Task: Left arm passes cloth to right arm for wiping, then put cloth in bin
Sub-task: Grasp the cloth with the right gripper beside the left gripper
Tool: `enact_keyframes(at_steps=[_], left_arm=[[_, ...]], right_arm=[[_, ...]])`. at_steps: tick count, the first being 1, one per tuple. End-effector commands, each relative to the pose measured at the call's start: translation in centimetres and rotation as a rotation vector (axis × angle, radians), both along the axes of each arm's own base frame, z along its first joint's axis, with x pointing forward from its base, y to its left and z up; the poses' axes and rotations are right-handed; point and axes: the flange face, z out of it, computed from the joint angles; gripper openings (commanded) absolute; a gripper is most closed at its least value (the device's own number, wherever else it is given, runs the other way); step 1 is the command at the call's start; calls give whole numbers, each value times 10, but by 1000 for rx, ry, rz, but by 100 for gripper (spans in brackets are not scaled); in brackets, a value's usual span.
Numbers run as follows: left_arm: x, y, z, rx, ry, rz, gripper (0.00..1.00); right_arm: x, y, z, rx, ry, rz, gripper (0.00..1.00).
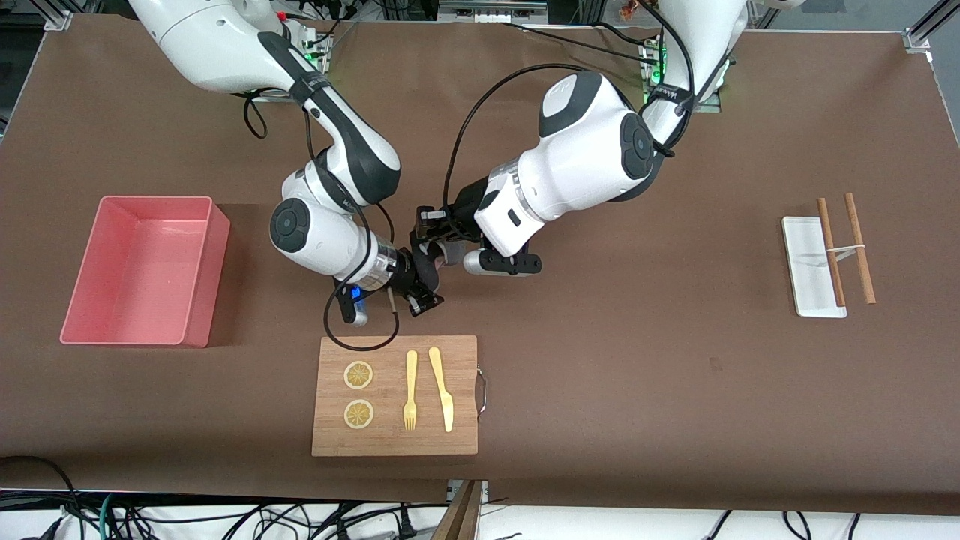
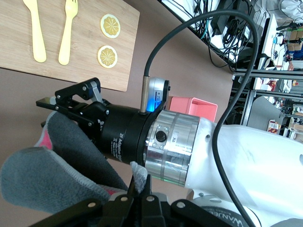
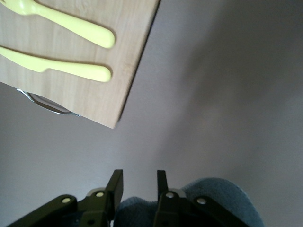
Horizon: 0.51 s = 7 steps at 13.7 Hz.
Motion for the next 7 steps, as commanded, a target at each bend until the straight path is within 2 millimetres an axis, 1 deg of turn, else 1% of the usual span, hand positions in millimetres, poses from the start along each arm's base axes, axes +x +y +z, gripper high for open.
enact_keyframes(at_steps=[1,2,3,4,5,7], left_arm=[[0,5,11,-16,-5,9,0],[2,7,11,-16,-6,11,0],[2,7,12,-17,-6,10,0],[3,8,12,-17,-6,12,0],[3,8,12,-17,-7,13,0],[3,9,12,-17,-8,12,0]], right_arm=[[-1,-4,11,4,19,32,67],[-1,-4,12,5,6,59,76],[-1,-4,16,6,-9,83,87],[-3,-5,14,3,-7,102,99],[-2,-9,12,-5,1,139,99],[-5,-11,10,-10,6,219,98]])
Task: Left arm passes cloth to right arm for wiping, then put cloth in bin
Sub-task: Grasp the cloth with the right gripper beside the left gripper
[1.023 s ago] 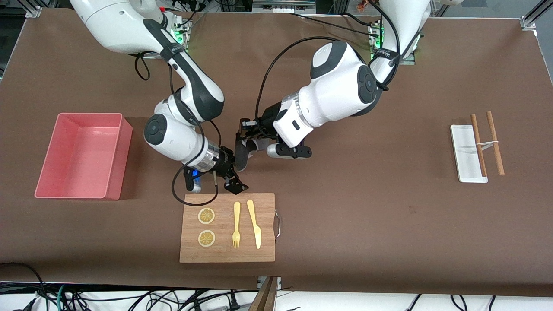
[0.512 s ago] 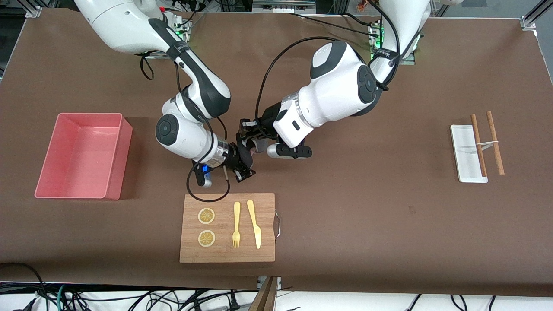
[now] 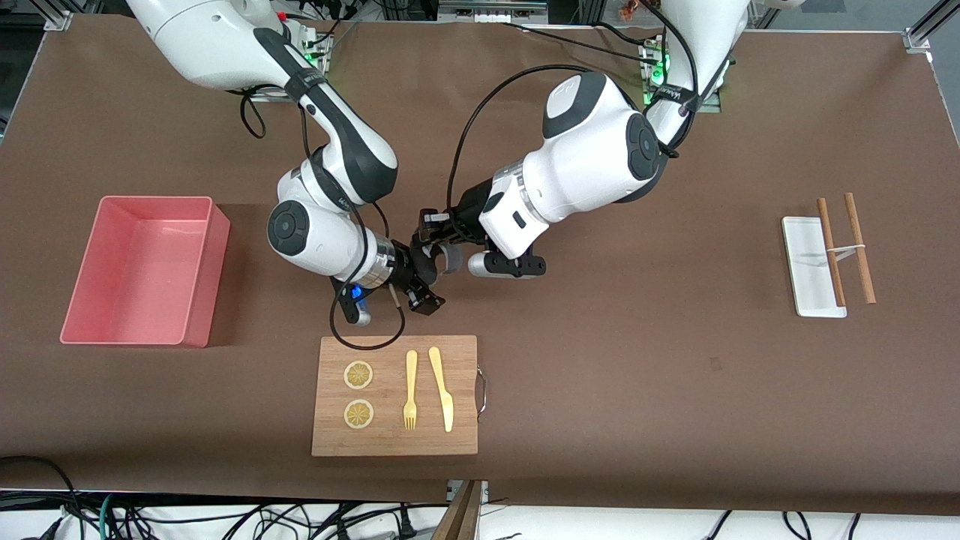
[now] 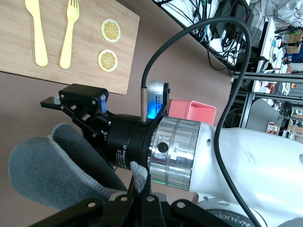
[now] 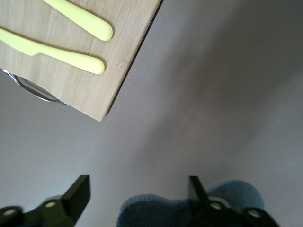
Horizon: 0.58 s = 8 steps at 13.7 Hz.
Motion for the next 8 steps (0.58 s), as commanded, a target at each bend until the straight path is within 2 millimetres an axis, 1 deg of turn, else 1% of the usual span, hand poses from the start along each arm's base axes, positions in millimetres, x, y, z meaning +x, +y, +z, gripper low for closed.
enact_keyframes(at_steps=[1,2,3,4,5,8], left_arm=[[0,4,9,-14,-4,5,0],[0,4,9,-14,-4,5,0],[0,4,9,-14,-4,5,0],[0,4,10,-15,-6,4,0],[0,4,9,-14,-5,4,0],[3,8,10,-15,-7,10,0]], right_arm=[[-7,-4,7,1,24,79,79],[-8,-3,8,1,23,89,49],[-10,-3,7,-6,39,107,24],[-11,-4,6,-8,49,128,5],[-11,-6,7,-9,53,146,0],[-11,-6,6,-5,46,166,0]])
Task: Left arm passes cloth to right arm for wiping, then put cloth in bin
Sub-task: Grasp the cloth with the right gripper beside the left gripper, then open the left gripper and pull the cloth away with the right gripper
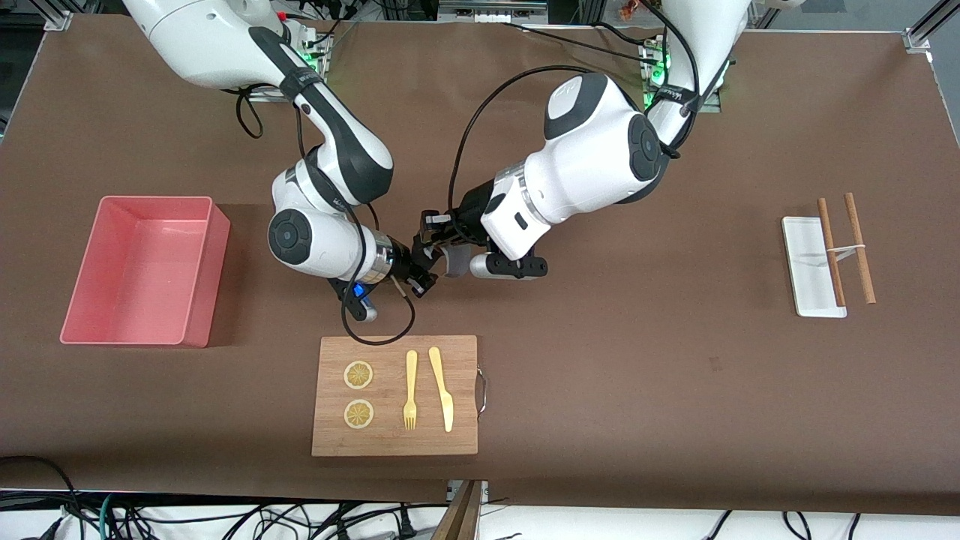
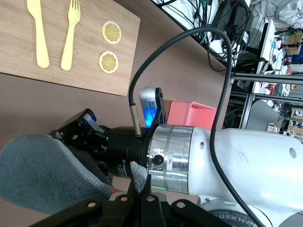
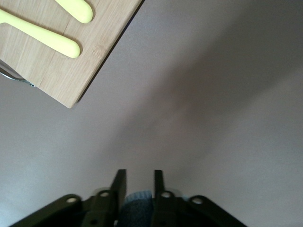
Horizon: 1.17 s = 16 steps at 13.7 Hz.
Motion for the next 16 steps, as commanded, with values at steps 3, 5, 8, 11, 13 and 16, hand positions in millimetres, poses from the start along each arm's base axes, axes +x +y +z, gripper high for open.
enact_keyframes(at_steps=[3,5,8,11,13,16], left_arm=[[0,5,10,-16,-5,4,0],[2,8,10,-16,-5,9,0],[2,8,10,-16,-5,9,0],[3,13,16,-16,-5,16,99],[3,22,23,-4,0,12,100],[10,55,40,23,28,-22,100]], right_arm=[[-1,-2,12,28,10,14,0],[0,-3,14,34,11,7,0],[-1,-2,15,38,16,6,0],[-1,-2,17,37,19,10,0],[0,-1,25,41,11,10,0],[-4,-1,36,30,40,36,0]])
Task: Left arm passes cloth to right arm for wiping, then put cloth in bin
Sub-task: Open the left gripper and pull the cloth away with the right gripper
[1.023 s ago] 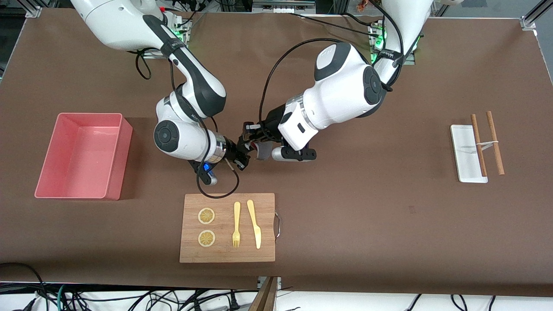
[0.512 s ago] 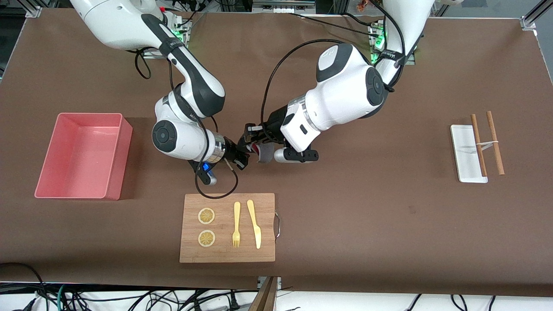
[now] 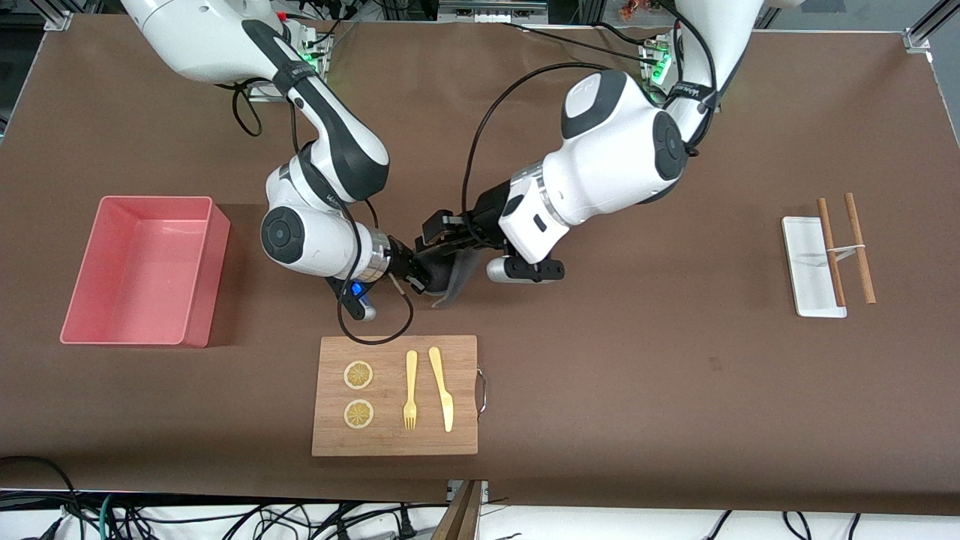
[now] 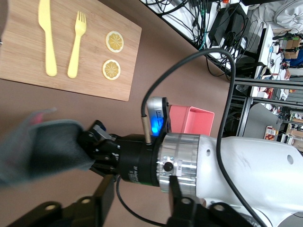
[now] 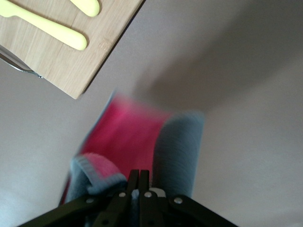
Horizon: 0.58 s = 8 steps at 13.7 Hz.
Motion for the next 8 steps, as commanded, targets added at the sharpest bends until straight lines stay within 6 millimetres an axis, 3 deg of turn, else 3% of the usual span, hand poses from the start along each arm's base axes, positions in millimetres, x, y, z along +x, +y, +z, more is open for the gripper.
enact_keyframes(at_steps=[1,3,5,8], left_arm=[[3,42,23,55,14,-36,100],[7,68,34,136,-1,-60,100],[16,105,32,237,3,-81,100],[25,167,37,398,-18,-137,100]], right_arm=[[-11,5,19,13,39,44,0],[-27,21,14,12,82,78,0],[-44,38,3,17,116,106,0],[-57,40,-38,-10,174,137,0]])
